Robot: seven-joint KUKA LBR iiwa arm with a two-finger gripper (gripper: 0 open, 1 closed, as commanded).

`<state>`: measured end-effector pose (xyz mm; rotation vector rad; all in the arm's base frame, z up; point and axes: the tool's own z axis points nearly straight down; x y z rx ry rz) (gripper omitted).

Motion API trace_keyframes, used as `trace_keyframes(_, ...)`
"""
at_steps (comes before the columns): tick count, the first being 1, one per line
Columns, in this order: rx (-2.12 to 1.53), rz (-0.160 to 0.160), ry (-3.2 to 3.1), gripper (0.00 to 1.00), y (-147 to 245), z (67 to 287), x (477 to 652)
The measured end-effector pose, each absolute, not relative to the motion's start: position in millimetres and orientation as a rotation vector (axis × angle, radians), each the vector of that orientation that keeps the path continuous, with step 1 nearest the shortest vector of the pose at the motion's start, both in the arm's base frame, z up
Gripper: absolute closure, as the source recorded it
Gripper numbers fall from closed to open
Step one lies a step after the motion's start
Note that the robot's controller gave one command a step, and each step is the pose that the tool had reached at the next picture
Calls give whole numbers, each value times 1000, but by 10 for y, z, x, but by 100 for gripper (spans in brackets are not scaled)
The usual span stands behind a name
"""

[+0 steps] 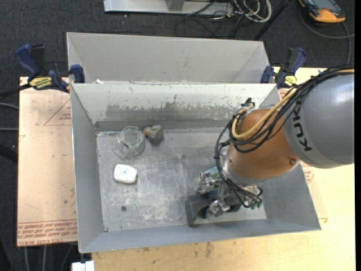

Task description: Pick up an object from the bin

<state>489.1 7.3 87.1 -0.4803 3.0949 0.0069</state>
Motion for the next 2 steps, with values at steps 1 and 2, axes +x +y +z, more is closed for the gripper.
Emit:
trace_keyframes(1, -480, 7, 3095, 100, 73, 871, 4891)
trace_keyframes(2, -467, 5, 3114, 100, 25, 1203, 4808)
